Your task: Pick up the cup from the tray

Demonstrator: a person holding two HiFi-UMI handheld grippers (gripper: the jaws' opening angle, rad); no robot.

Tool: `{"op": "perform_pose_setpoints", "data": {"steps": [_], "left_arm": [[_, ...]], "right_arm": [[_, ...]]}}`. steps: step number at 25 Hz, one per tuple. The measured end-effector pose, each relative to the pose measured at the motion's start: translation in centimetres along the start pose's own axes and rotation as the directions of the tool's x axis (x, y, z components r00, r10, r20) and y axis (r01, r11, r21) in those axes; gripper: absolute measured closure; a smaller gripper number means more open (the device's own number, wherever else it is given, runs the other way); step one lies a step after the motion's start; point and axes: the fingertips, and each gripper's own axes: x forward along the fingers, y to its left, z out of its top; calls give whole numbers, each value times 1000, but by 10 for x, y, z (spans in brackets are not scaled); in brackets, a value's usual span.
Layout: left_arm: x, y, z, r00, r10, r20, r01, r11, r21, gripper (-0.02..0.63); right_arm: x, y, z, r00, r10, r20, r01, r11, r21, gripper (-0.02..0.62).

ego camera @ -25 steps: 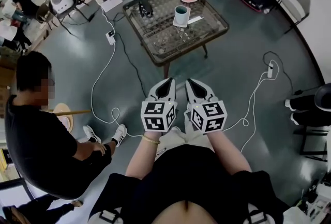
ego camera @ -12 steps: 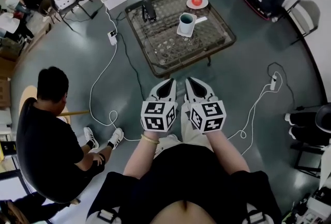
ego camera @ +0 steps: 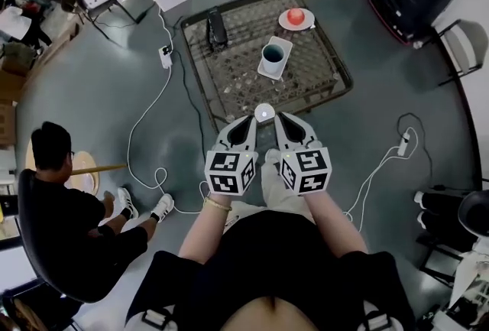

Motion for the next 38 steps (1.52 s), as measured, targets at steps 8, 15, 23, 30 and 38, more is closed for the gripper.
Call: {"op": "perform_pose_setpoints", "data": {"steps": [8, 15, 23, 30, 38], "left_arm": [[68, 21, 6, 997, 72, -18, -72, 996, -48, 597], [111, 36, 4, 990, 130, -48, -133, 989, -72, 597], [147, 53, -7, 983, 157, -99, -166, 982, -92, 597], [169, 71, -22, 973, 185, -136, -203, 971, -127, 597], [184, 89, -40, 965, 197, -171, -226, 960, -168, 597]], "right_arm": [[51, -52, 6, 998, 51, -46, -52, 998, -30, 586], [91, -86, 3, 991, 97, -95, -101, 994, -36, 584], [135, -109, -15, 976, 123, -177, -130, 991, -28, 583], [169, -129, -43, 959, 118, -259, -130, 991, -30, 478], [215, -147, -73, 953, 95, -289, -114, 992, -50, 292]]}}
